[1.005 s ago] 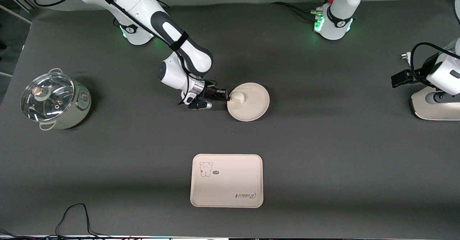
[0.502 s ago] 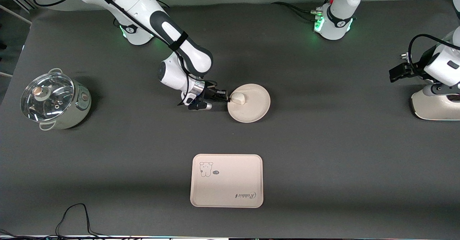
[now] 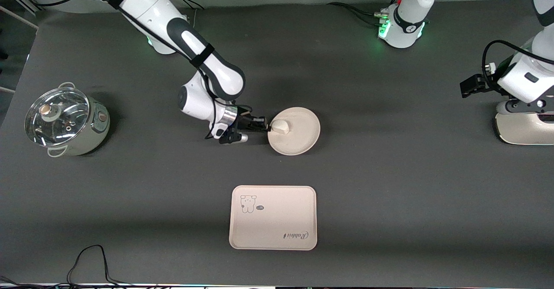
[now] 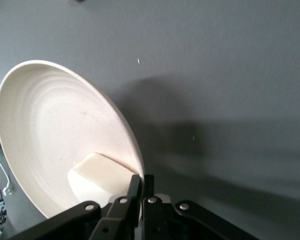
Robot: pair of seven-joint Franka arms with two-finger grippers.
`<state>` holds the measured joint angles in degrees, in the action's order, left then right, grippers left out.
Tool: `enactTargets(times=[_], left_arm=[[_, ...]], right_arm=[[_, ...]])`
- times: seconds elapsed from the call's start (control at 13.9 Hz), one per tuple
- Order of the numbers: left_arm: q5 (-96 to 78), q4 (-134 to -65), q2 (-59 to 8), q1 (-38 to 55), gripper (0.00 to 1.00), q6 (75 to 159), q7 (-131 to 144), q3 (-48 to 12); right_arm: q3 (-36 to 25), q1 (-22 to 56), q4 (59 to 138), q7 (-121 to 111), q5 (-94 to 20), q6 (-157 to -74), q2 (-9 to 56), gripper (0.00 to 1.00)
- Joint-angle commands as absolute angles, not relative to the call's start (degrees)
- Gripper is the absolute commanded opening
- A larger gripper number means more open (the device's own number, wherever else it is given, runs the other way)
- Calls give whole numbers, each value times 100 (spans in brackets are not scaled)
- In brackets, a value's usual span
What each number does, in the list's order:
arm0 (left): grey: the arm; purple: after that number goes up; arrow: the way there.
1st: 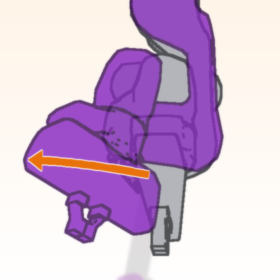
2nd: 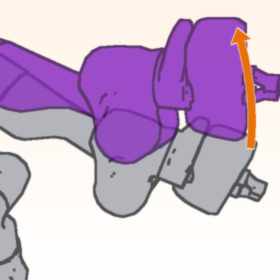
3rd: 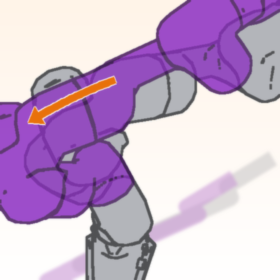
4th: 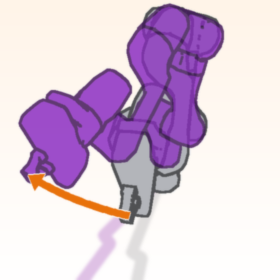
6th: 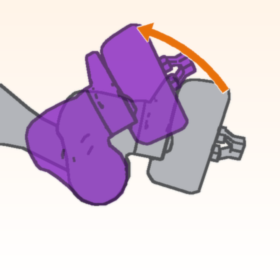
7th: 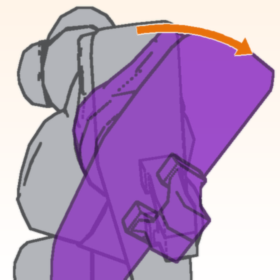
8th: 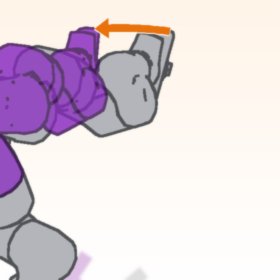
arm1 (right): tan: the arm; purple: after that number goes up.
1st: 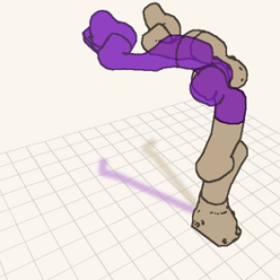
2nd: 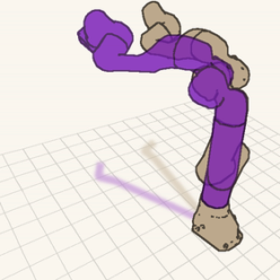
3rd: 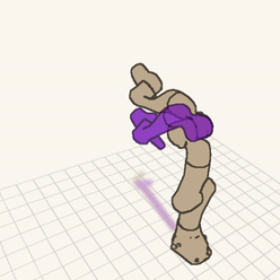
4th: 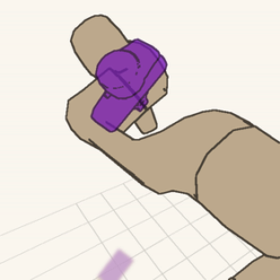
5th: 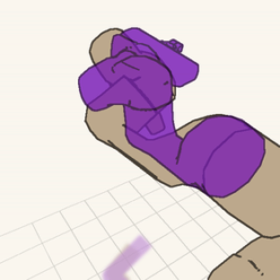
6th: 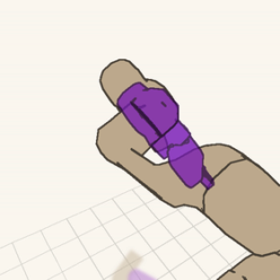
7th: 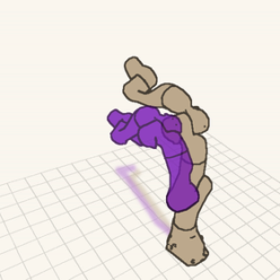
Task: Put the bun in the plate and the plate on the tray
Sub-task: 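Slide the plate with the bun onto the rabbit tray with the right gripper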
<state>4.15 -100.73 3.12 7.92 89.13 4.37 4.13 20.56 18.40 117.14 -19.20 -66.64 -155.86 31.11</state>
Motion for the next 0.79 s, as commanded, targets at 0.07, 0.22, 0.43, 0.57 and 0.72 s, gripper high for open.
enactTargets(times=[0.07,0.22,0.43,0.57,0.72], left_arm=[[510,-10099,316,861,100,8815,457,413],[510,-10107,273,853,100,8824,457,404],[510,-10116,255,853,100,8807,457,404],[510,-10116,246,853,100,8815,457,404],[510,-10116,246,853,100,8815,457,404]], right_arm=[[1899,1661,11076,-163,-4935,-14698,3006,0],[1645,1661,10602,385,-4335,-14048,3049,0],[1249,1661,9751,798,-3642,-13126,3216,0],[1125,1661,8777,1333,-3018,-12396,3531,0],[1116,1661,7827,1747,-2437,-11868,3944,0]])
